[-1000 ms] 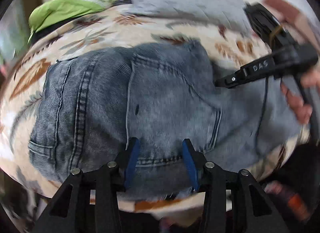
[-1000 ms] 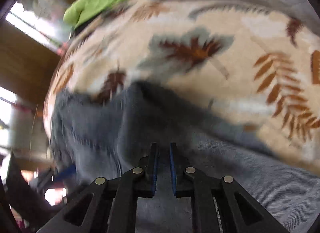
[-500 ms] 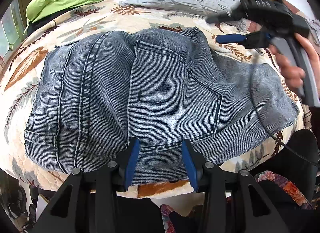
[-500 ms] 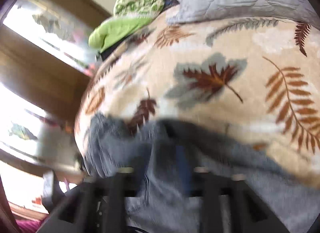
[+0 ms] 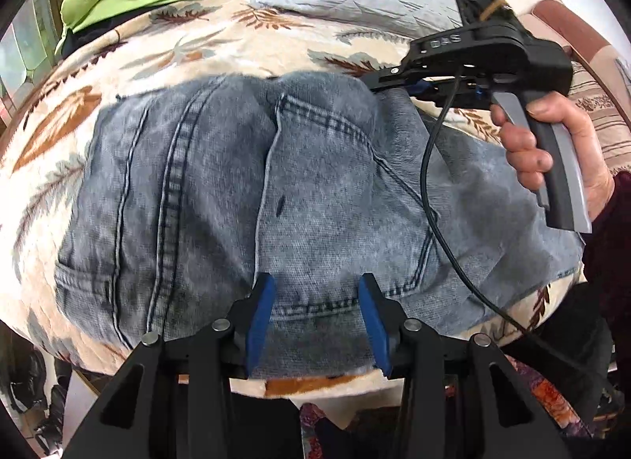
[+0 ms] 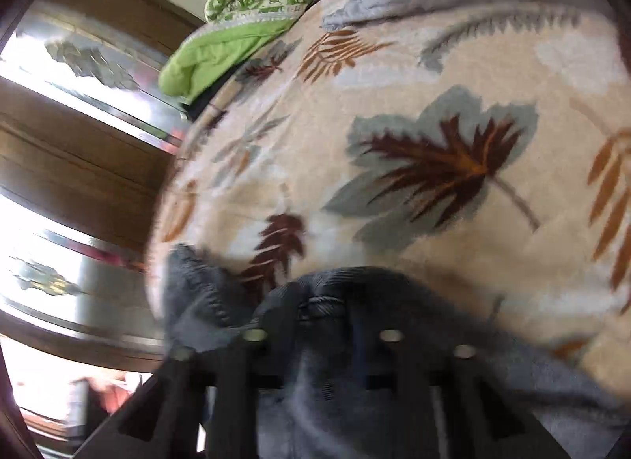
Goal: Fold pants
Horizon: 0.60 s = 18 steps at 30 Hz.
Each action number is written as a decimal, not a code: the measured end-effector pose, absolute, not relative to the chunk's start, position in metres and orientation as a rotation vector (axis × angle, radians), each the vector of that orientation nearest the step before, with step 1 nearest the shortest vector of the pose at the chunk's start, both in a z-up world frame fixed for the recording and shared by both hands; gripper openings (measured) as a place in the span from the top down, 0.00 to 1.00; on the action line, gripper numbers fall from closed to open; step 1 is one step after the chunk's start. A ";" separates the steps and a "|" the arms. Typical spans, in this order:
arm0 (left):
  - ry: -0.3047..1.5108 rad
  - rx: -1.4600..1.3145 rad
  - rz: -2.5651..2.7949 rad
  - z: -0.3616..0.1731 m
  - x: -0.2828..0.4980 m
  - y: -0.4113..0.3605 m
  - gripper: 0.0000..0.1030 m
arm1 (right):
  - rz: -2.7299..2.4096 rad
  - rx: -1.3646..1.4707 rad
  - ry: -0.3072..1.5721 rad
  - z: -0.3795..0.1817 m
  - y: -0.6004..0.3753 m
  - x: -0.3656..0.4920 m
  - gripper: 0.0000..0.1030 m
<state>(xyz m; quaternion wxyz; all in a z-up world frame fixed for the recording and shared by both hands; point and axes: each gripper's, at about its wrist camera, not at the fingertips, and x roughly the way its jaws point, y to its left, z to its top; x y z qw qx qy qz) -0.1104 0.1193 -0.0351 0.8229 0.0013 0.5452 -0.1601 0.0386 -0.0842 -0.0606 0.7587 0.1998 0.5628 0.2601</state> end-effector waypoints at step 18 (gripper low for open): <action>1.181 0.056 -0.291 -0.041 -0.122 0.125 0.54 | 0.454 0.647 1.142 -0.050 -0.144 0.041 0.88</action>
